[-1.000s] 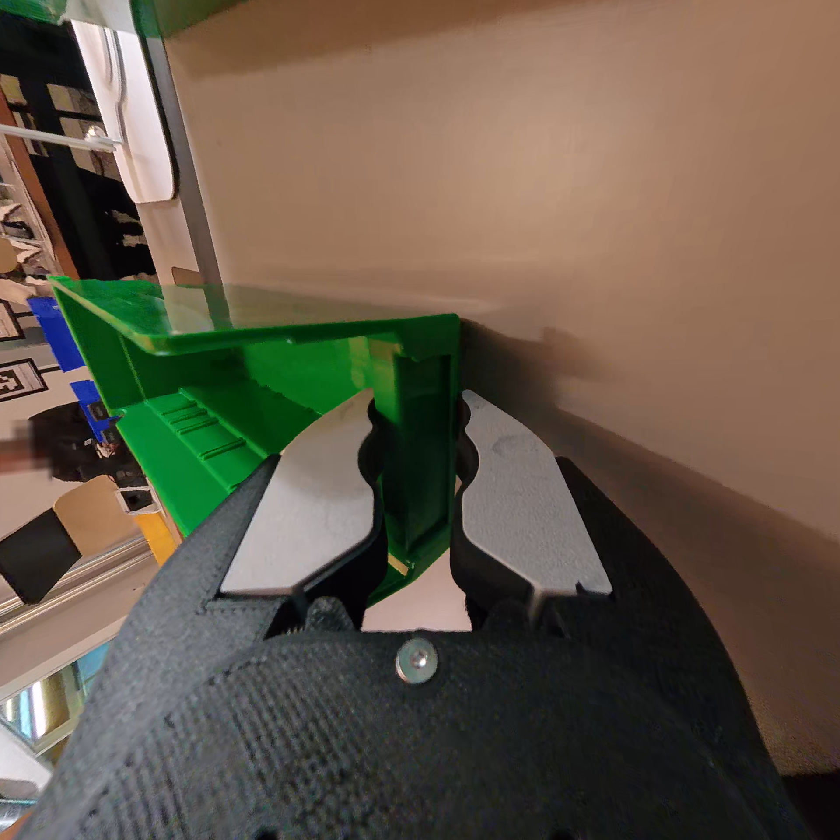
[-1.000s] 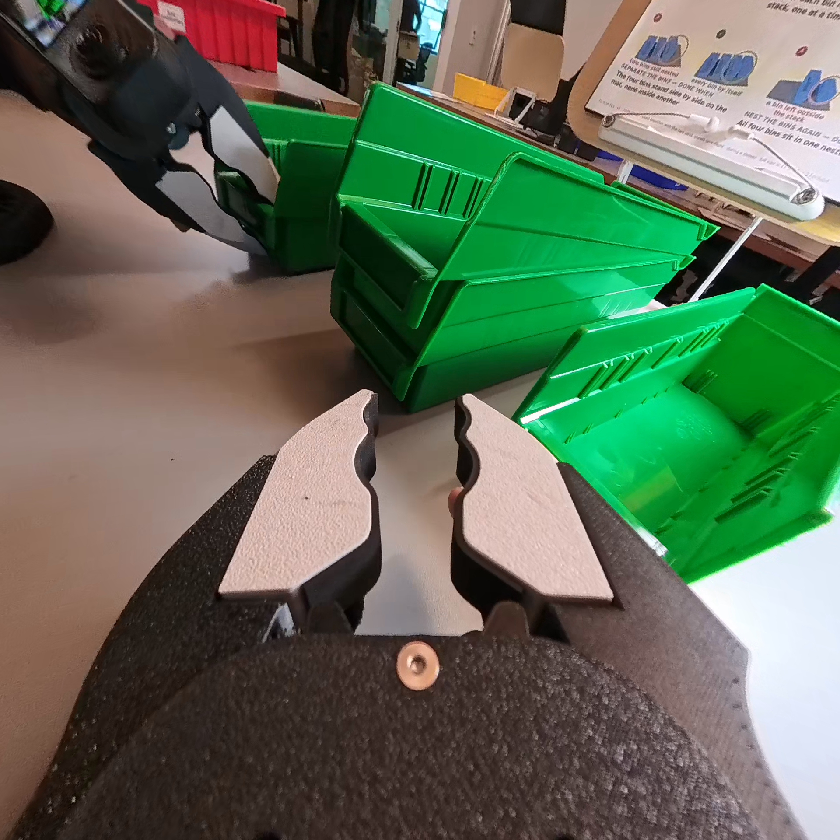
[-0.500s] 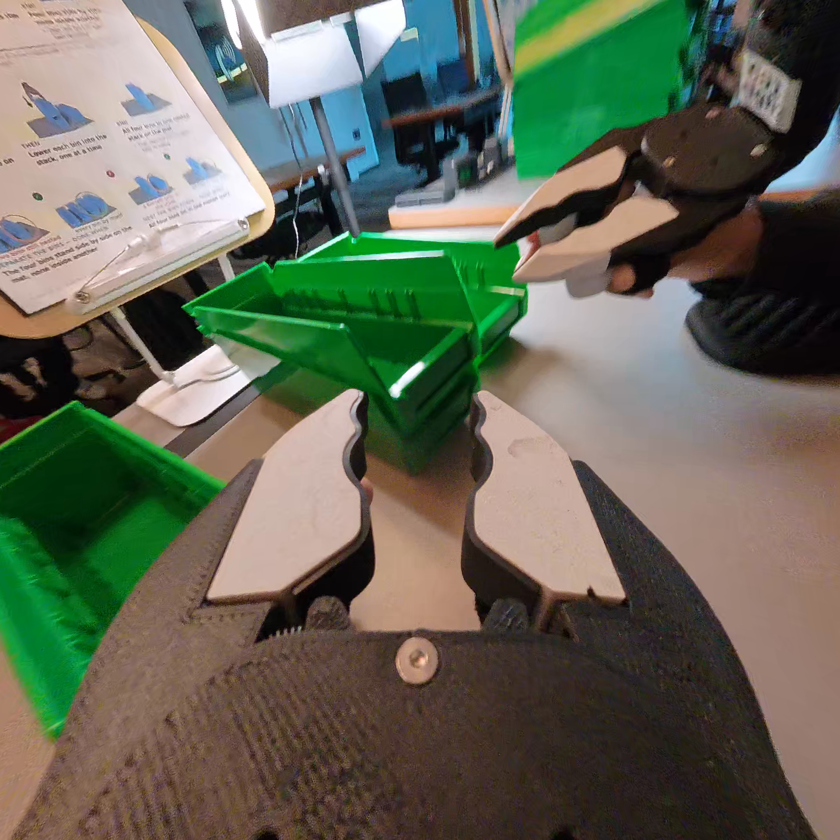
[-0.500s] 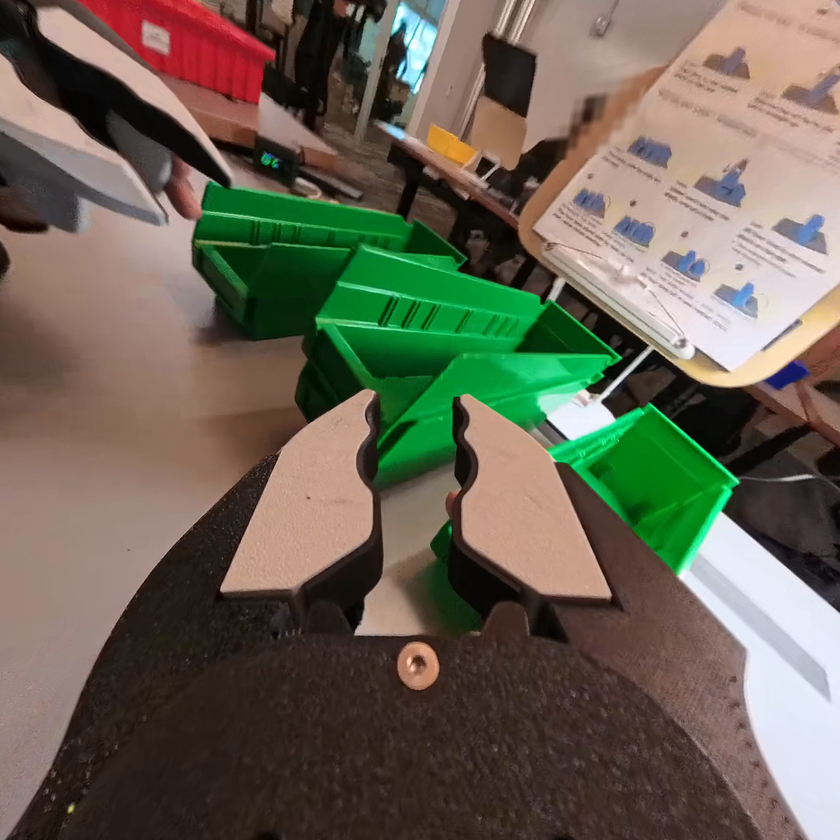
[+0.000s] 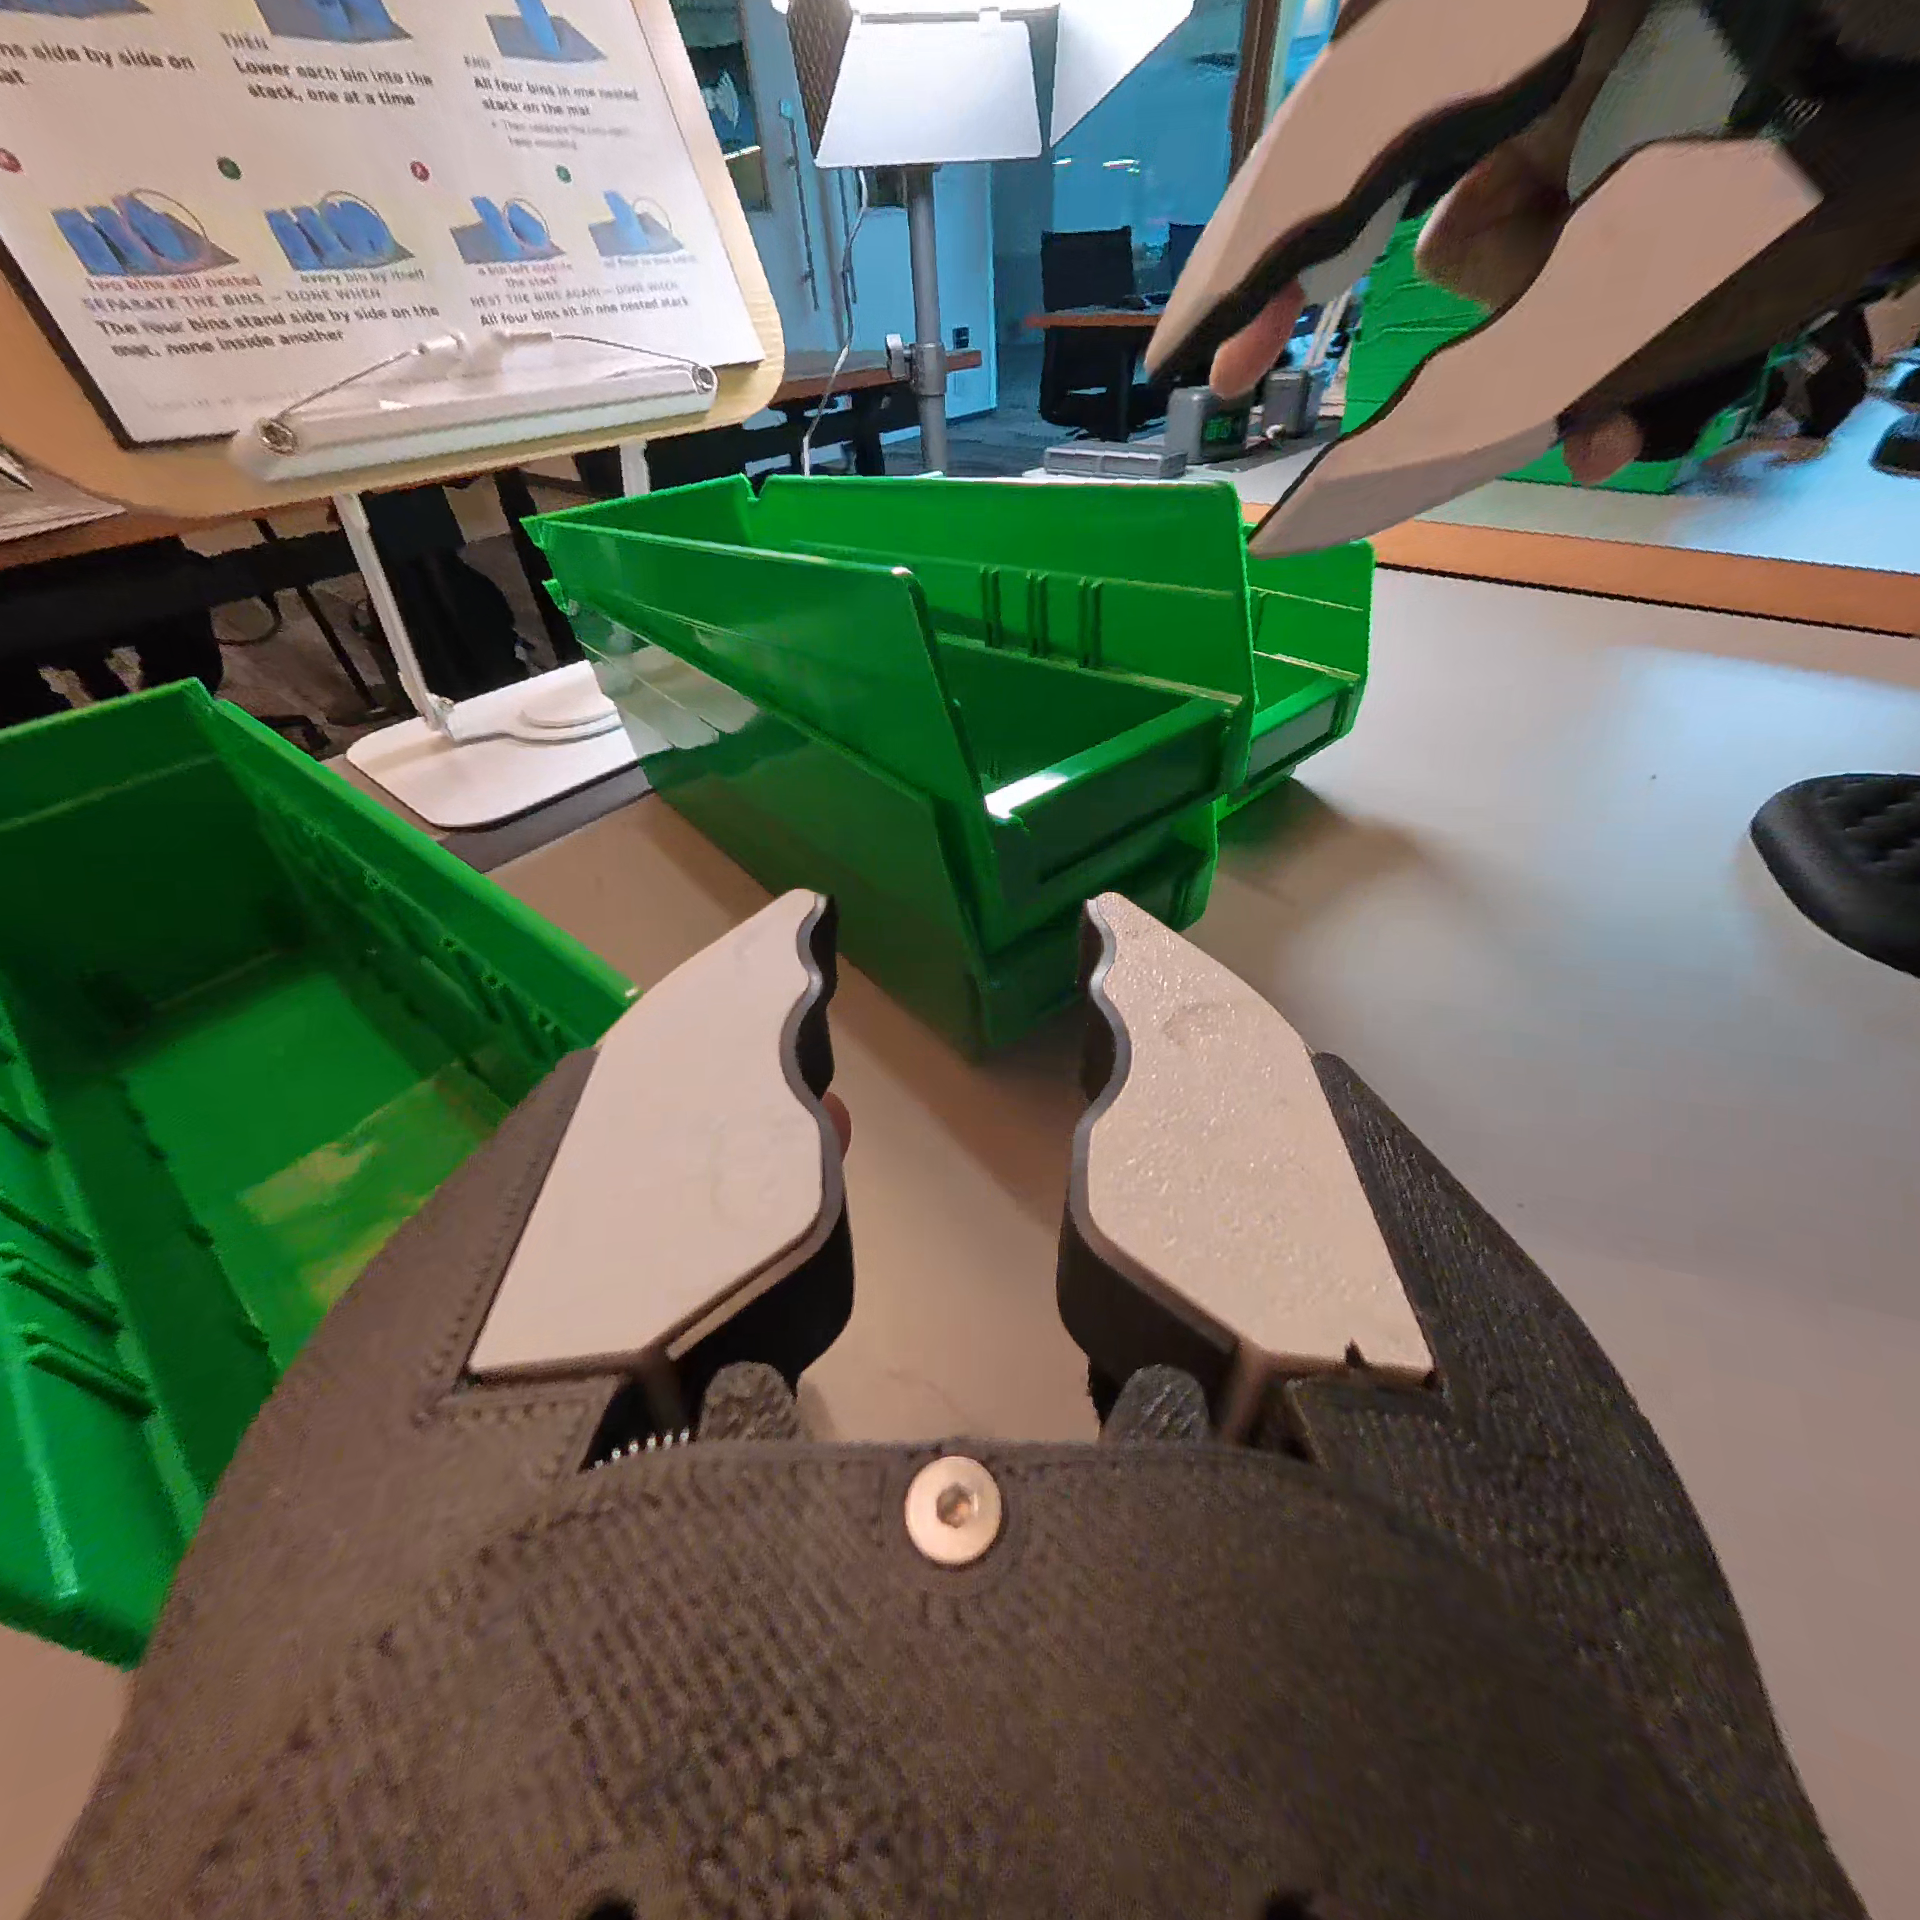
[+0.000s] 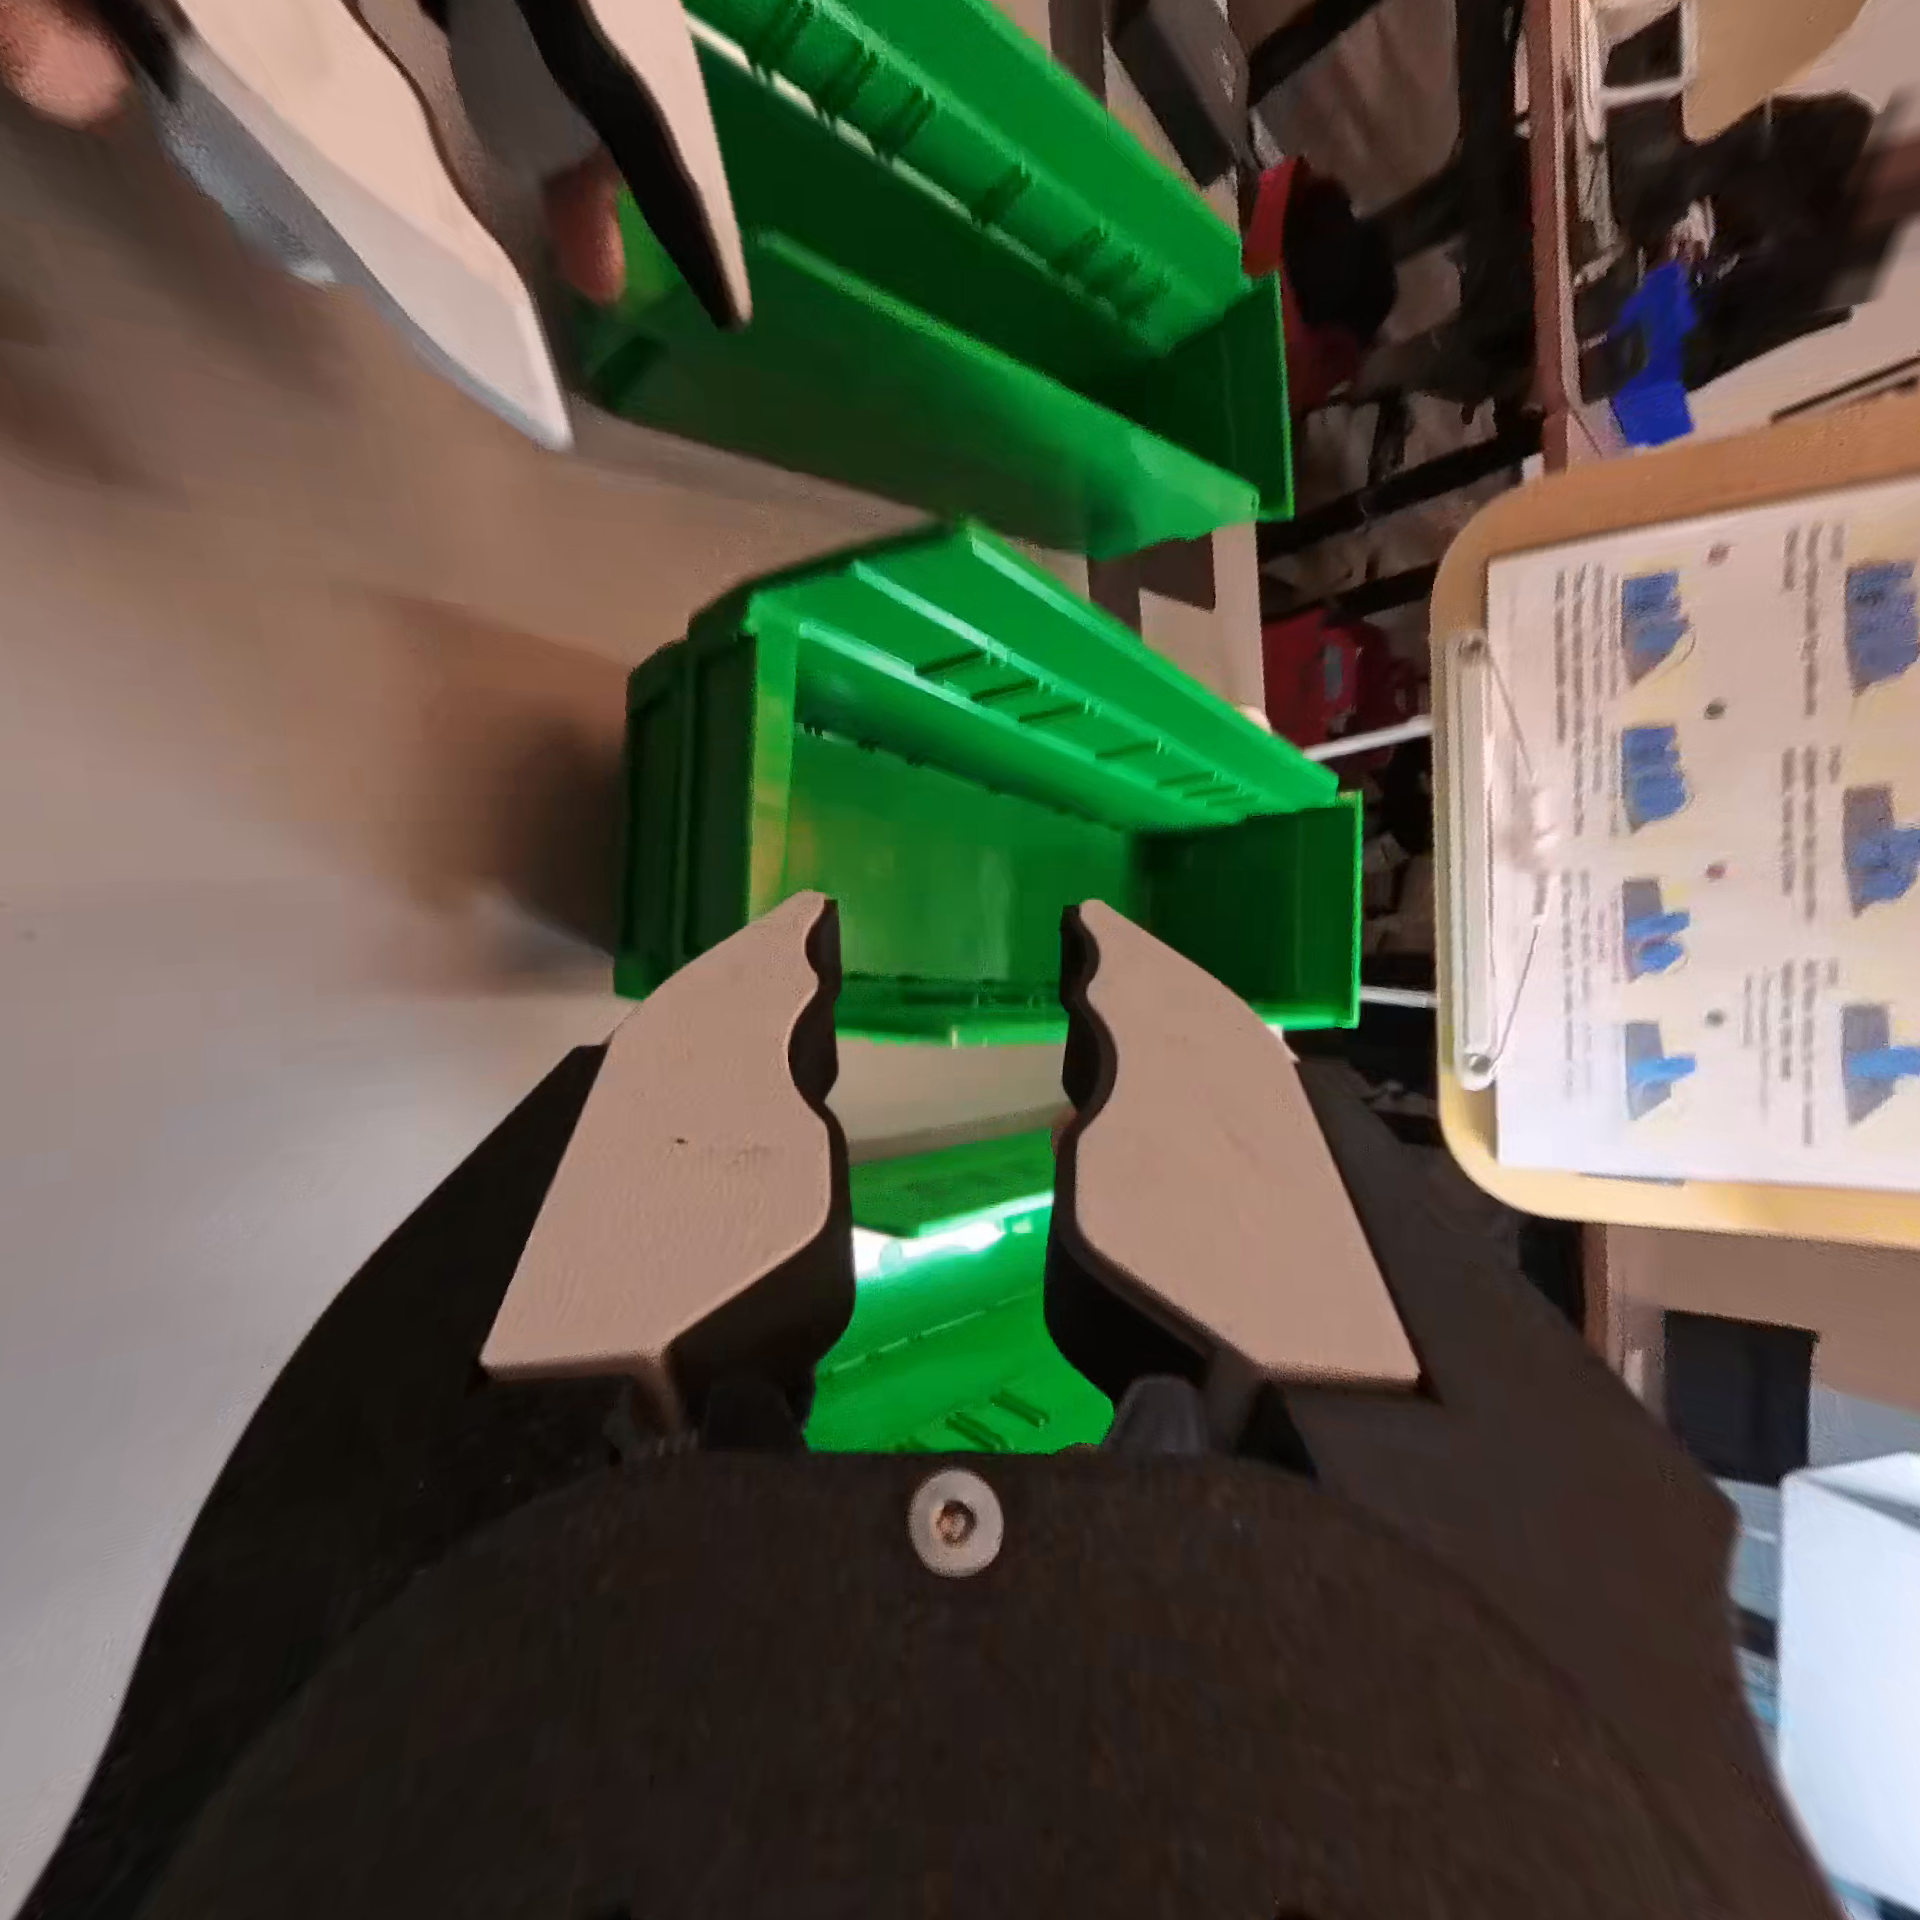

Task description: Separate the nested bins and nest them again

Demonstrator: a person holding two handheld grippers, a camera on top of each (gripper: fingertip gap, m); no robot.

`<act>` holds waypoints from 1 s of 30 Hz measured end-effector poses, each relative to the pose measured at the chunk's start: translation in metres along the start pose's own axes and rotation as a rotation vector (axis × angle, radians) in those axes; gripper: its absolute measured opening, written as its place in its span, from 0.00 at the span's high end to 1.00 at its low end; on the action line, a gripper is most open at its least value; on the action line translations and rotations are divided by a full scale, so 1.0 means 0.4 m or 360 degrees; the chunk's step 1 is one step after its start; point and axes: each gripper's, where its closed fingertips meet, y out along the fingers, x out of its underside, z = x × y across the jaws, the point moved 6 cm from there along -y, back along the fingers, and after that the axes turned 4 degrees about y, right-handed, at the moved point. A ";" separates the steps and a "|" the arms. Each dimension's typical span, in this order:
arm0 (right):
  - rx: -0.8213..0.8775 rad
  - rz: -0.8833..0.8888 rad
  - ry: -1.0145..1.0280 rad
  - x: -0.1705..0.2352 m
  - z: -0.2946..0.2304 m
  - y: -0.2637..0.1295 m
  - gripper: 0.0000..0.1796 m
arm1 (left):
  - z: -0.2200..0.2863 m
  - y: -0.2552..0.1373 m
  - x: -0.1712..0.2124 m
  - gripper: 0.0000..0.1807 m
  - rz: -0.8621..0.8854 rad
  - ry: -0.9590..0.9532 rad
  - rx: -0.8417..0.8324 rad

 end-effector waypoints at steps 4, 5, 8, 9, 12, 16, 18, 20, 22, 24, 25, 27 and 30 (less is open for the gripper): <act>-0.0247 -0.0128 0.0006 -0.089 -0.052 0.049 0.75 | -0.003 0.003 0.008 0.74 -0.0047 0.0009 0.0002; -0.0257 -0.0232 0.0000 -0.096 -0.068 0.082 0.74 | -0.003 0.004 0.011 0.74 -0.0054 0.0014 0.0000; -0.0230 -0.0583 -0.0076 -0.068 -0.108 0.182 0.72 | -0.004 0.004 0.015 0.74 -0.0082 0.0057 -0.0009; -0.0257 -0.0697 -0.0064 -0.049 -0.118 0.204 0.71 | -0.004 0.003 0.016 0.74 -0.0085 0.0067 -0.0013; -0.0215 -0.0751 -0.0078 -0.025 -0.125 0.229 0.82 | -0.001 0.001 0.018 0.74 -0.0105 0.0081 -0.0003; -0.0143 -0.0808 -0.0145 -0.011 -0.129 0.203 0.84 | 0.008 0.011 0.033 0.74 -0.0149 0.0091 0.0037; -0.0113 -0.0806 -0.0196 -0.008 -0.130 0.184 0.84 | 0.016 0.018 0.043 0.74 -0.0180 0.0109 0.0059; -0.0117 -0.0767 -0.0213 -0.009 -0.132 0.168 0.84 | 0.026 0.024 0.051 0.73 -0.0203 0.0128 0.0076; -0.0116 -0.0739 -0.0254 -0.011 -0.134 0.156 0.84 | 0.035 0.028 0.055 0.73 -0.0217 0.0147 0.0086; -0.0115 -0.0695 -0.0282 -0.018 -0.139 0.151 0.84 | 0.040 0.029 0.058 0.73 -0.0226 0.0164 0.0084; -0.0109 -0.0686 -0.0288 -0.021 -0.142 0.152 0.84 | 0.041 0.029 0.059 0.73 -0.0228 0.0167 0.0080; -0.0077 -0.0674 -0.0297 -0.025 -0.143 0.158 0.84 | 0.039 0.030 0.061 0.74 -0.0235 0.0164 0.0073; -0.0028 -0.0666 -0.0243 -0.031 -0.131 0.168 0.84 | 0.033 0.032 0.066 0.74 -0.0251 0.0157 0.0057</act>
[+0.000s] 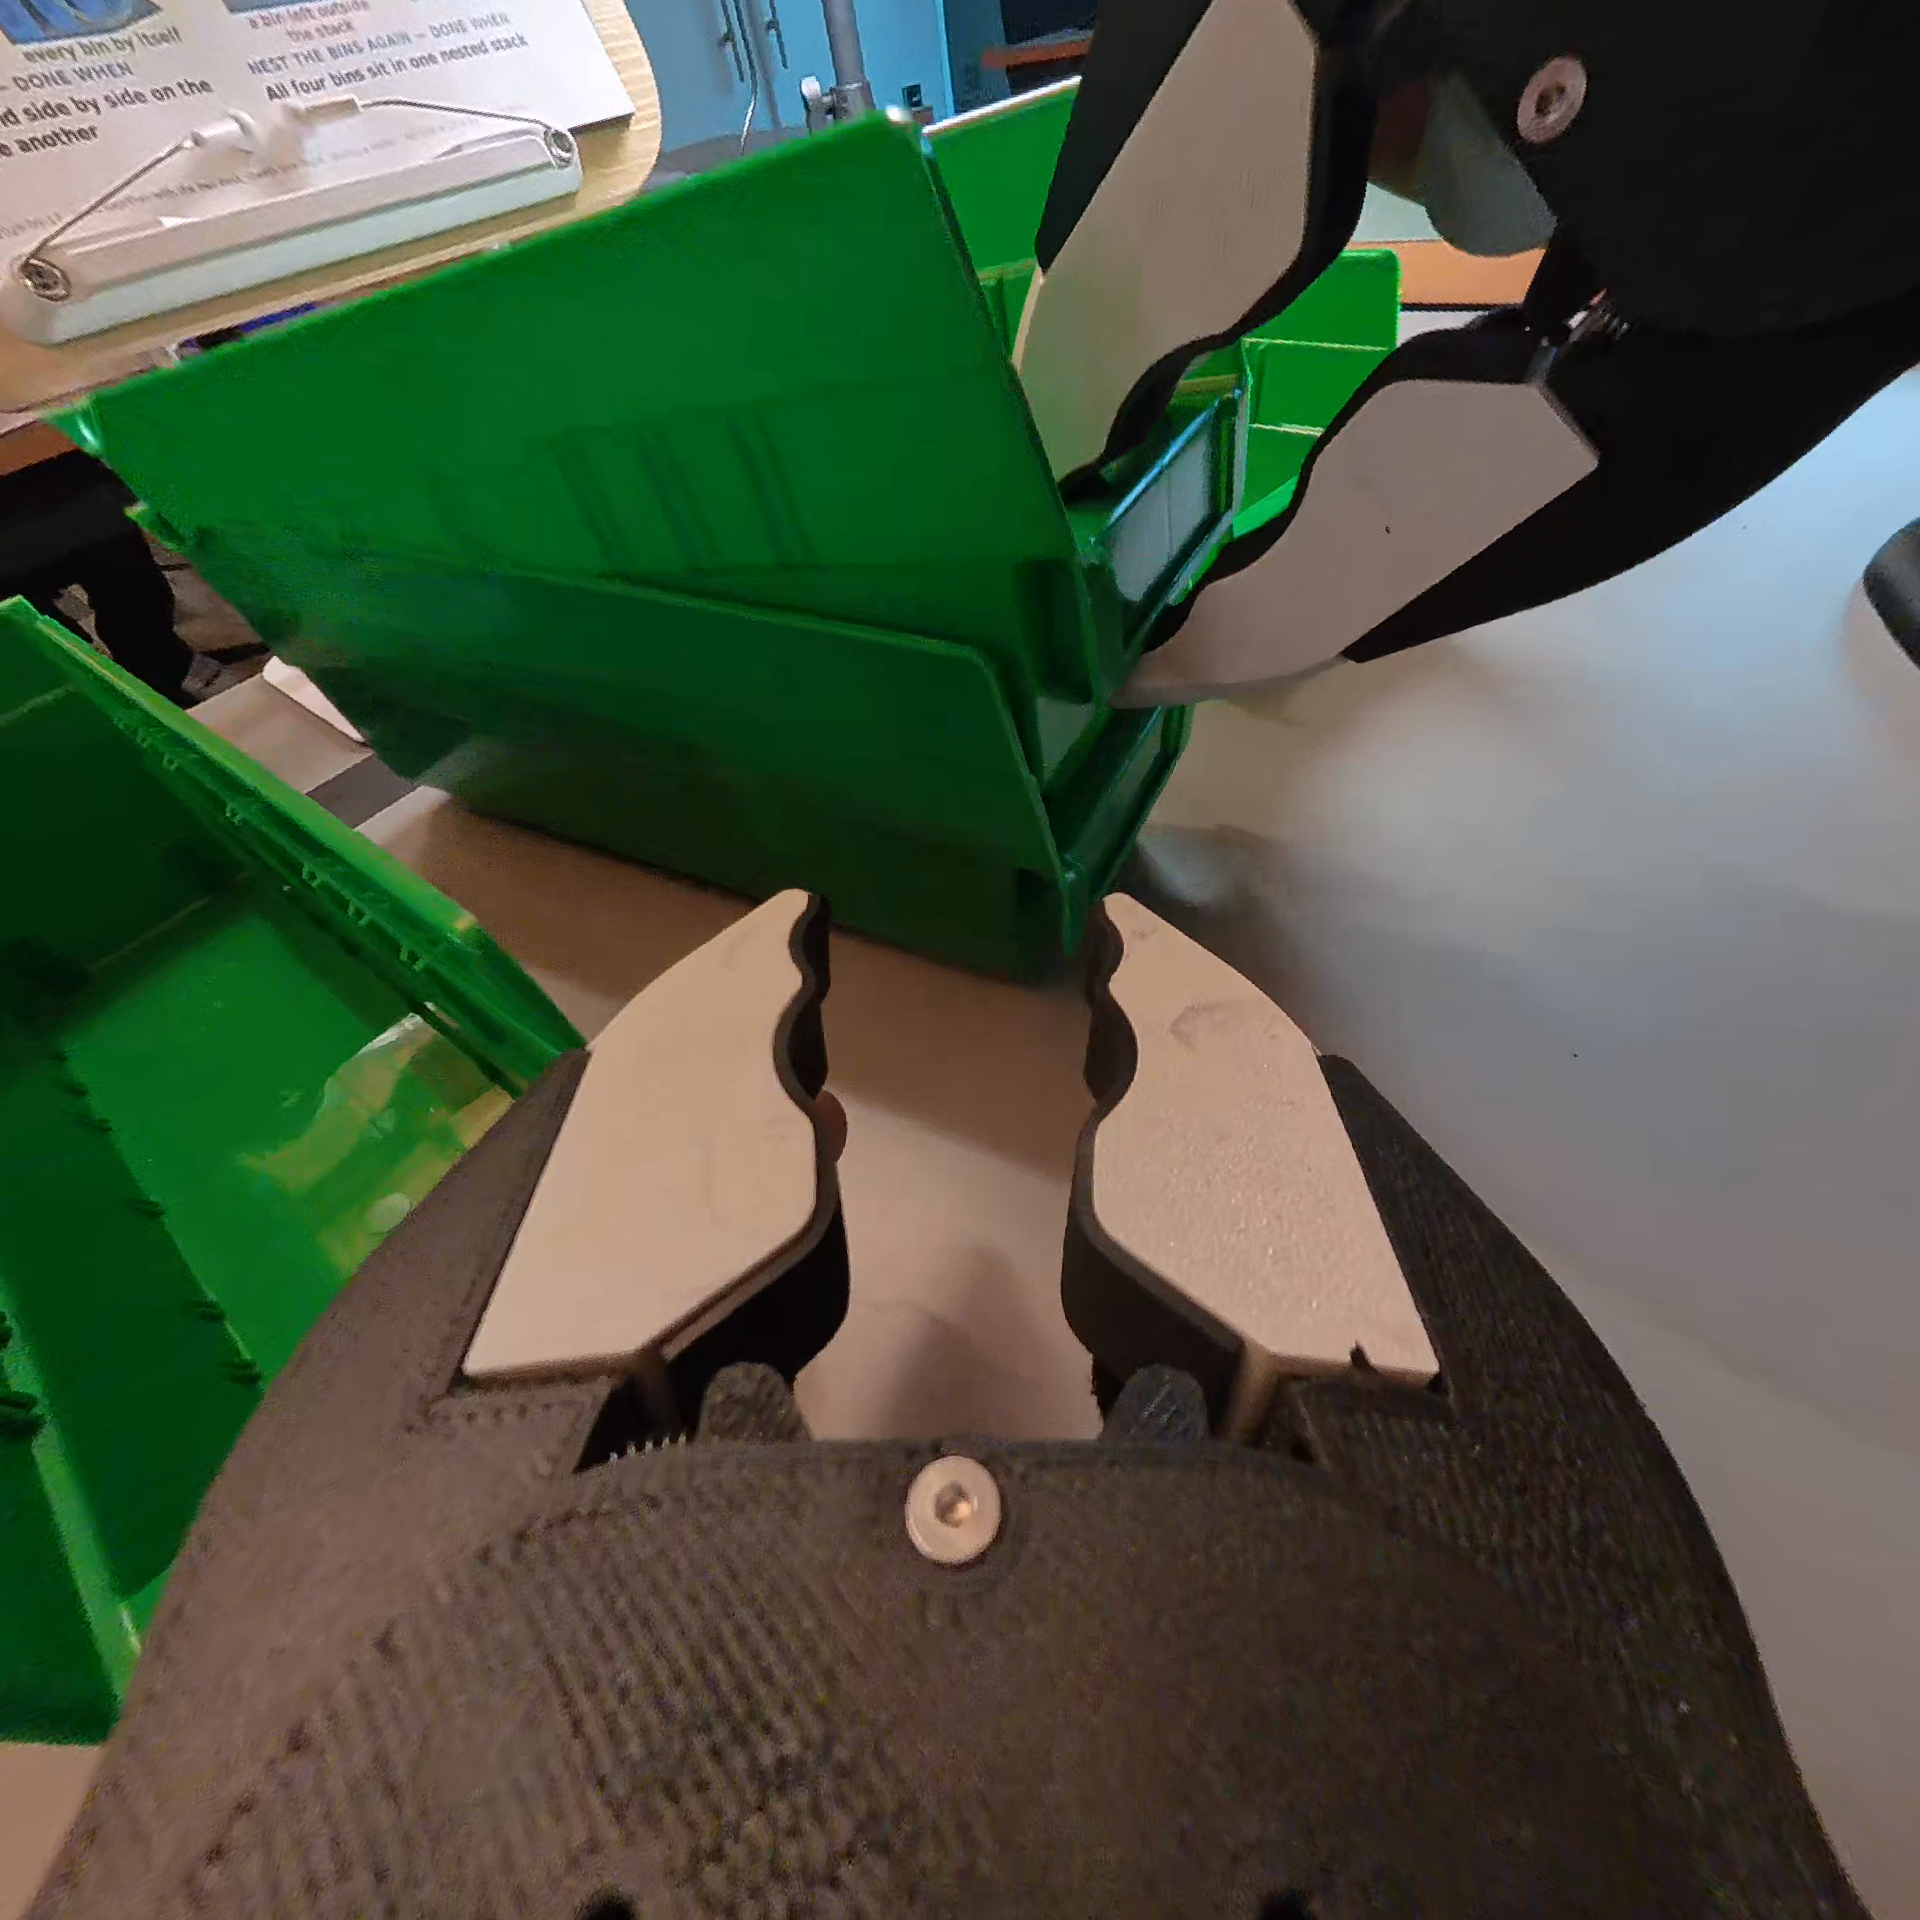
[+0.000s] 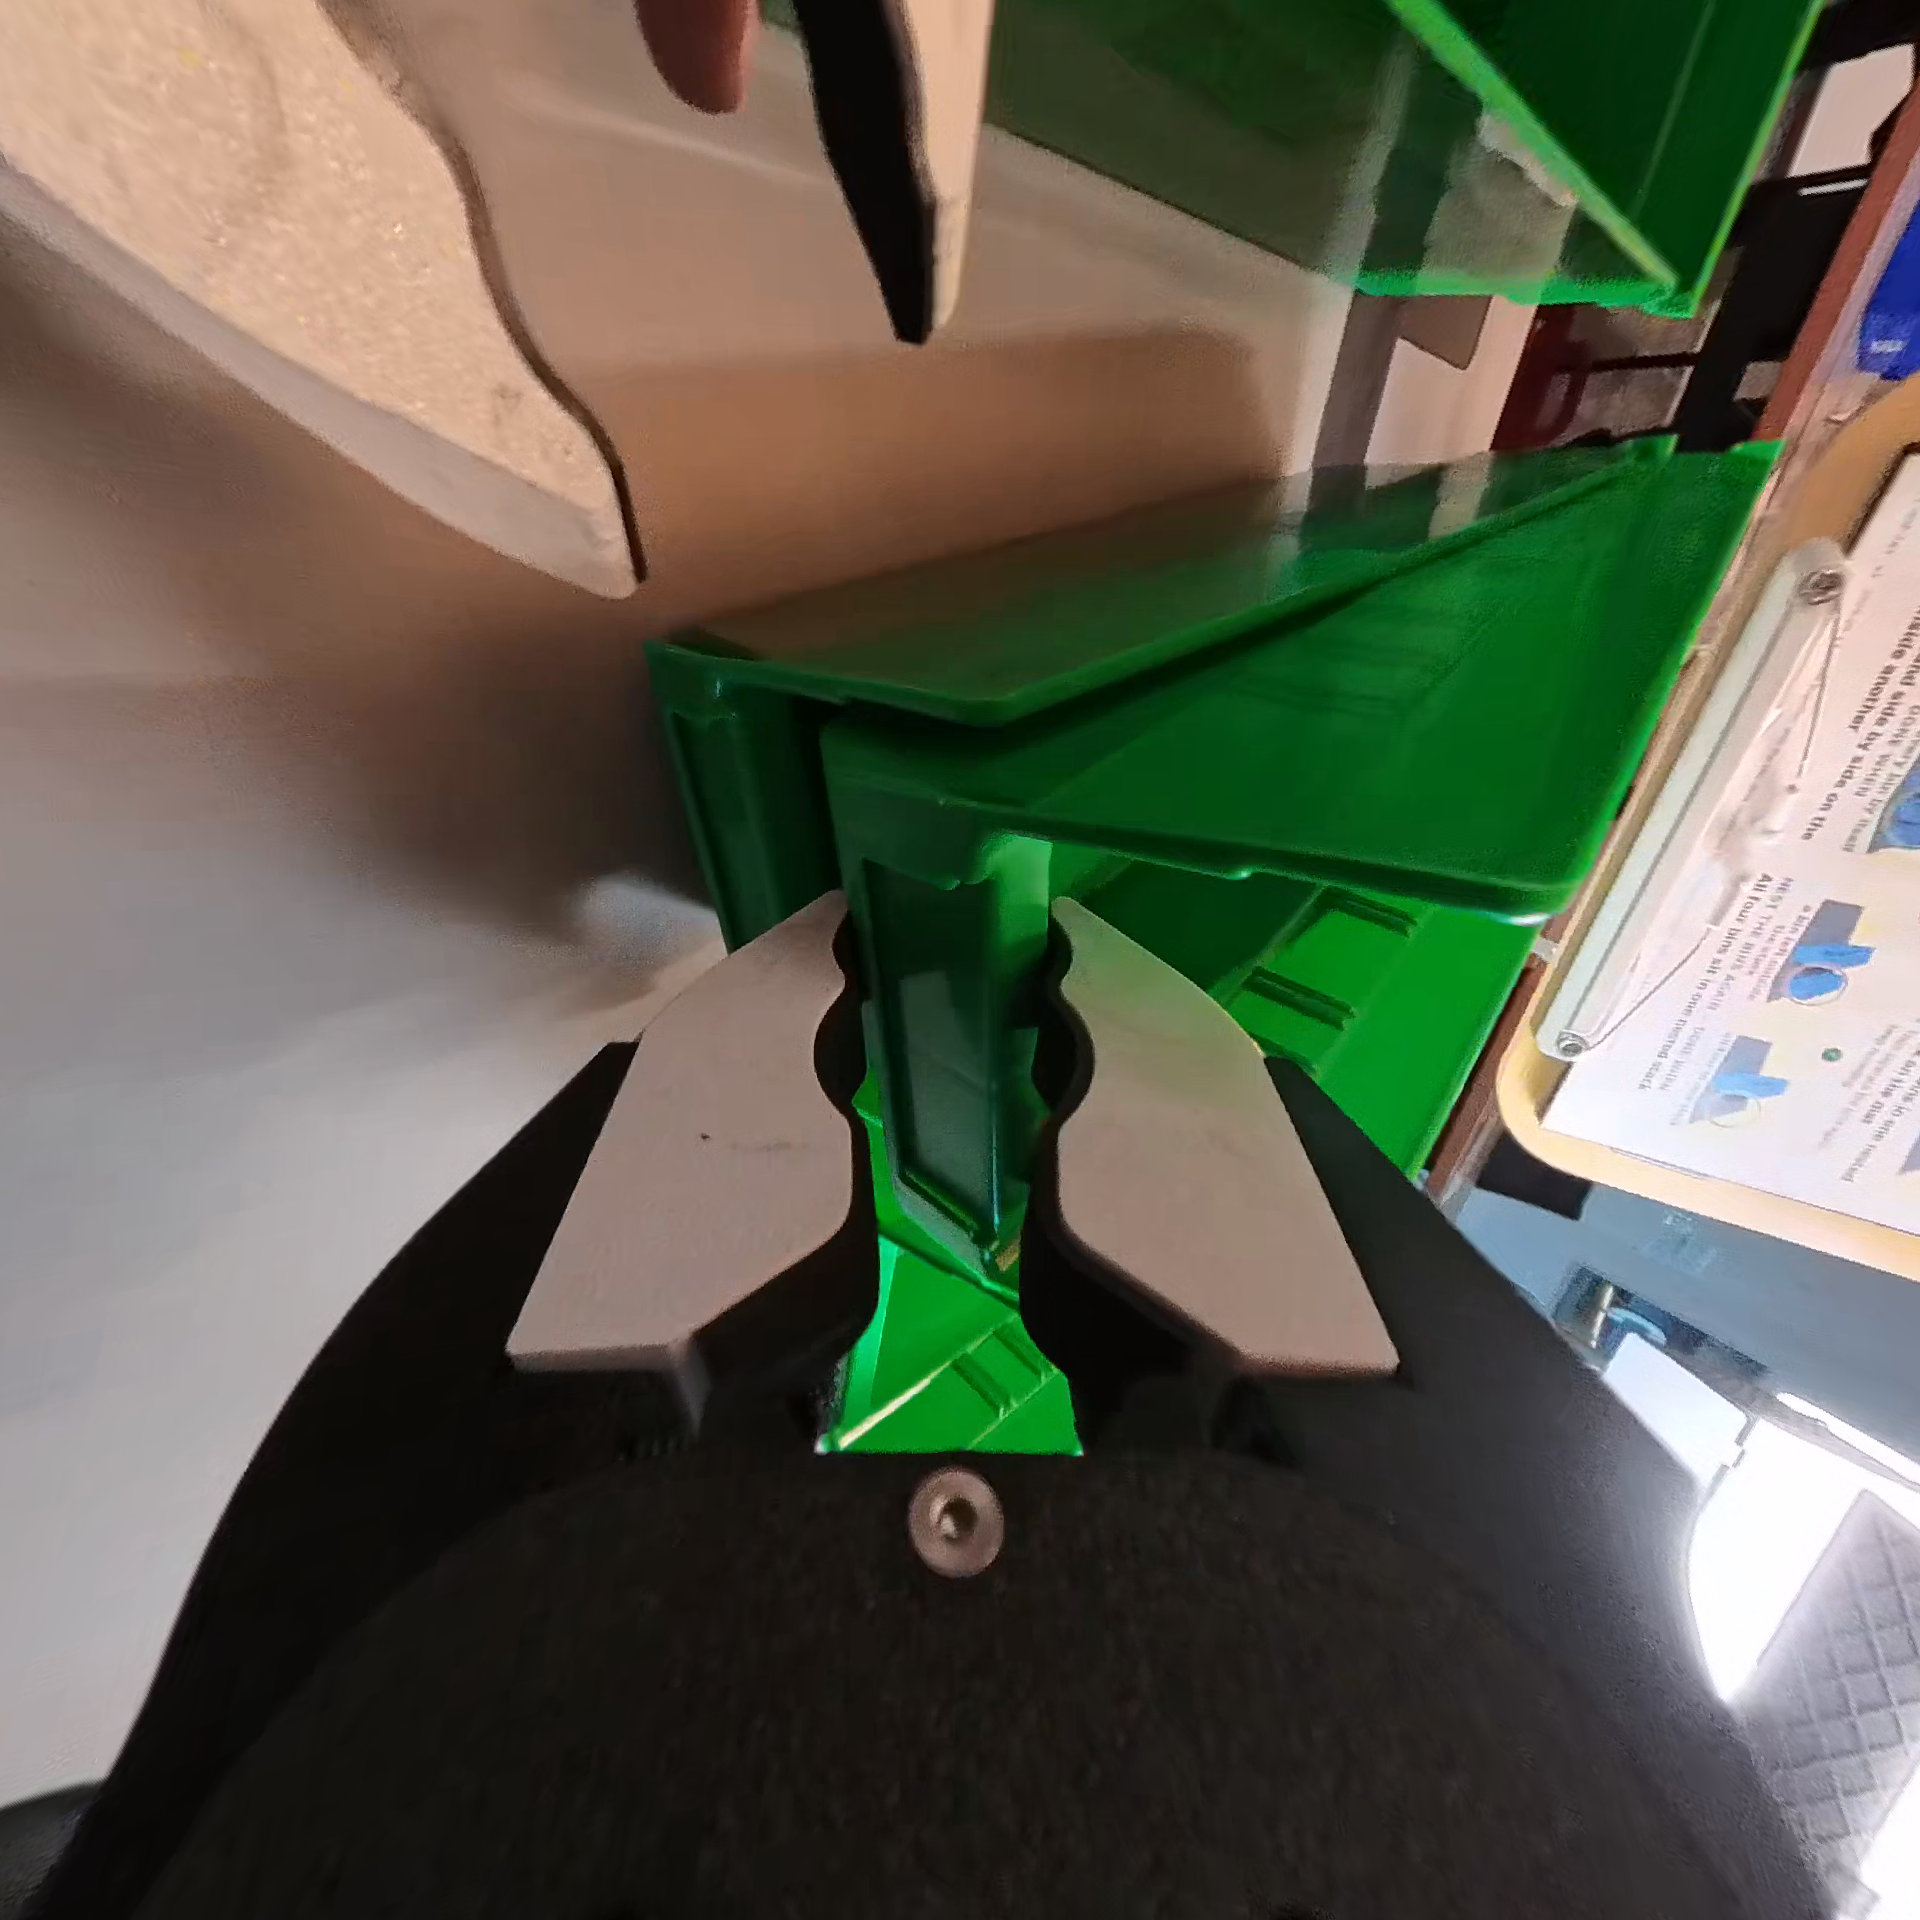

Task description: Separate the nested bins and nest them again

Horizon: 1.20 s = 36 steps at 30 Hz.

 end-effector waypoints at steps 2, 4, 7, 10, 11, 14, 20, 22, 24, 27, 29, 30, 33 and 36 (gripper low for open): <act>0.0014 0.0023 0.0025 -0.008 0.008 -0.003 0.84 | -0.003 0.001 0.002 0.74 -0.0006 -0.0008 -0.0004; -0.0018 0.0040 0.0086 -0.016 0.014 -0.012 0.84 | -0.004 0.003 0.003 0.74 -0.0007 -0.0013 -0.0005; -0.0066 0.0073 0.0140 -0.027 0.019 -0.019 0.84 | -0.005 0.008 0.003 0.74 -0.0011 -0.0014 -0.0005; -0.0070 0.0081 0.0171 -0.029 0.027 -0.020 0.84 | -0.005 0.008 0.004 0.74 -0.0015 -0.0010 -0.0008; -0.0087 0.0095 0.0204 -0.028 0.034 -0.023 0.84 | -0.005 0.007 0.004 0.74 -0.0016 -0.0010 -0.0008; -0.0173 0.0143 0.0232 -0.031 0.051 -0.038 0.84 | -0.007 0.007 0.003 0.75 -0.0013 -0.0017 -0.0009; -0.0214 0.0171 0.0234 -0.047 0.072 -0.069 0.84 | -0.009 0.012 0.009 0.76 -0.0038 -0.0024 -0.0013; -0.0205 0.0187 0.0239 -0.050 0.086 -0.079 0.84 | -0.010 0.011 0.009 0.76 -0.0039 -0.0021 -0.0018; -0.0148 0.0228 0.0246 -0.049 0.113 -0.100 0.84 | -0.012 0.010 0.009 0.76 -0.0035 -0.0022 -0.0023; -0.0075 0.0260 0.0245 -0.039 0.160 -0.146 0.84 | -0.015 0.009 0.009 0.76 -0.0031 -0.0024 -0.0033; -0.0022 0.0280 0.0287 -0.020 0.193 -0.189 0.84 | -0.017 0.006 0.007 0.76 -0.0023 -0.0019 -0.0043; 0.0015 0.0276 0.0306 -0.002 0.209 -0.212 0.84 | -0.018 0.003 0.005 0.76 -0.0013 -0.0019 -0.0050; 0.0160 0.0208 0.0369 0.085 0.251 -0.278 0.84 | -0.025 -0.009 -0.007 0.76 0.0035 -0.0022 -0.0086; 0.0261 0.0059 0.0417 0.211 0.262 -0.321 0.84 | -0.034 -0.021 -0.020 0.76 0.0091 -0.0036 -0.0130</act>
